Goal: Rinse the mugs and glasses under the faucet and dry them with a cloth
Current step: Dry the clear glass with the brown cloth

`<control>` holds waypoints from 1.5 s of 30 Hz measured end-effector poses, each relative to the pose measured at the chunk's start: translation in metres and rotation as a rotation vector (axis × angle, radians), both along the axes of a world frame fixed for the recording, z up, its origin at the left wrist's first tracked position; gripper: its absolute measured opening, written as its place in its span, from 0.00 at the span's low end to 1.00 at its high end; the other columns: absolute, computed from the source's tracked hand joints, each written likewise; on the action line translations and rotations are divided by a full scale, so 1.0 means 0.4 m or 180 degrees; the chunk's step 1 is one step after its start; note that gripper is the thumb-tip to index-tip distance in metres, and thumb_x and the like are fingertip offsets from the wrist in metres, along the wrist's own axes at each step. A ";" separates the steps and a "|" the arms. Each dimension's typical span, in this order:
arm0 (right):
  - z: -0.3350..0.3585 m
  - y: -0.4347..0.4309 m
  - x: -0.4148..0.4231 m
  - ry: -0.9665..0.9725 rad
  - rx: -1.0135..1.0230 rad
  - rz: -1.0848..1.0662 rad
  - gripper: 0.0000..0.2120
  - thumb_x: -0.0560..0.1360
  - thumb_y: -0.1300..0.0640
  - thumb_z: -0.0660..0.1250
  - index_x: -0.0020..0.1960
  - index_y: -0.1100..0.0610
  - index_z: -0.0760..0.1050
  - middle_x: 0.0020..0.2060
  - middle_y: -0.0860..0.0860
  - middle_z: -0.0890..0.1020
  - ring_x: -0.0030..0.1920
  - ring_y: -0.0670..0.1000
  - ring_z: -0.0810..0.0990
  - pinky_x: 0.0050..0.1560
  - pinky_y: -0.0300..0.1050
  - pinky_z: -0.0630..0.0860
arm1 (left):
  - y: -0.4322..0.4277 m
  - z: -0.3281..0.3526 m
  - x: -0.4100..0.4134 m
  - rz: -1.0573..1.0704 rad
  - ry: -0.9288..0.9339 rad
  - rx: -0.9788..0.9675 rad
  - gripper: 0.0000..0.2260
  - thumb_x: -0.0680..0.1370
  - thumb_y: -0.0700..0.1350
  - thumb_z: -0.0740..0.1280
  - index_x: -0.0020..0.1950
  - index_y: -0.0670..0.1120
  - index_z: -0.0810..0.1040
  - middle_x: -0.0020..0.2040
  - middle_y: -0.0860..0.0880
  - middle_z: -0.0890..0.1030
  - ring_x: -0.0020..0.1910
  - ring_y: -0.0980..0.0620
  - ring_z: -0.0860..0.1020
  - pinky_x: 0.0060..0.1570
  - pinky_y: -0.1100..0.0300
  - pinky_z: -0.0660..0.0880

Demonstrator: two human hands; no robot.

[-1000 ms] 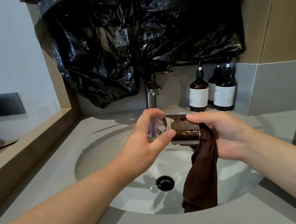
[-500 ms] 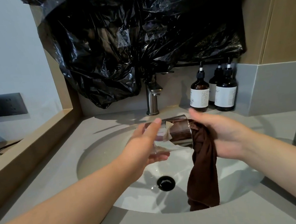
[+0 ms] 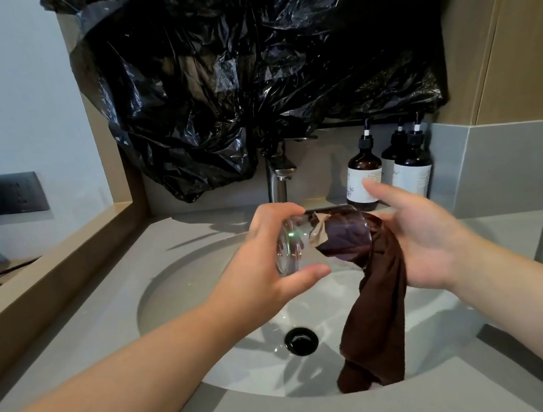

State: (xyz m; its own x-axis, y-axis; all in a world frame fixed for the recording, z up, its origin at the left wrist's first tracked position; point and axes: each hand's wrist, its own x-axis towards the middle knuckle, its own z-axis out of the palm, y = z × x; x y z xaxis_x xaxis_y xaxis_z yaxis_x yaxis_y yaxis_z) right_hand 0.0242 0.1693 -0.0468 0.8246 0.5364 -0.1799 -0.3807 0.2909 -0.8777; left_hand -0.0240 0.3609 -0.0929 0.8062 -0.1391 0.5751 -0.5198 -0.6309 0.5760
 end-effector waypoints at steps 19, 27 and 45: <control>-0.027 0.027 0.002 -0.1230 -0.1489 -0.0063 0.11 0.73 0.67 0.66 0.55 0.68 0.77 0.46 0.63 0.83 0.43 0.59 0.82 0.50 0.49 0.80 | -0.030 -0.024 0.040 0.0879 0.0545 0.1105 0.37 0.65 0.59 0.75 0.71 0.55 0.63 0.59 0.54 0.76 0.56 0.52 0.75 0.54 0.54 0.75; 0.037 -0.071 -0.032 -0.1992 -0.1467 -0.1321 0.12 0.73 0.68 0.68 0.43 0.51 0.82 0.45 0.57 0.84 0.50 0.58 0.82 0.60 0.56 0.76 | -0.054 0.001 0.048 0.1061 0.0849 -0.0016 0.31 0.66 0.55 0.77 0.62 0.56 0.63 0.46 0.55 0.75 0.44 0.51 0.80 0.42 0.55 0.80; 0.035 -0.510 -0.233 -0.3809 -0.2934 -0.2669 0.10 0.77 0.65 0.63 0.48 0.50 0.73 0.44 0.42 0.77 0.47 0.33 0.75 0.46 0.21 0.67 | -0.472 0.058 0.073 -0.0195 0.1033 -0.0897 0.24 0.67 0.54 0.77 0.55 0.52 0.67 0.49 0.53 0.78 0.47 0.57 0.77 0.41 0.64 0.71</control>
State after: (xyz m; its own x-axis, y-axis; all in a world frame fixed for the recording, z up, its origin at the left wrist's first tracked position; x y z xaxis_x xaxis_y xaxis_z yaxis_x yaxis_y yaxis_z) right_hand -0.0690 -0.0345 -0.0327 0.6982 0.0059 0.7159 0.5355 -0.6680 -0.5168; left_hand 0.0053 0.1720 -0.0695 0.9466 -0.0663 0.3155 -0.3149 -0.3993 0.8610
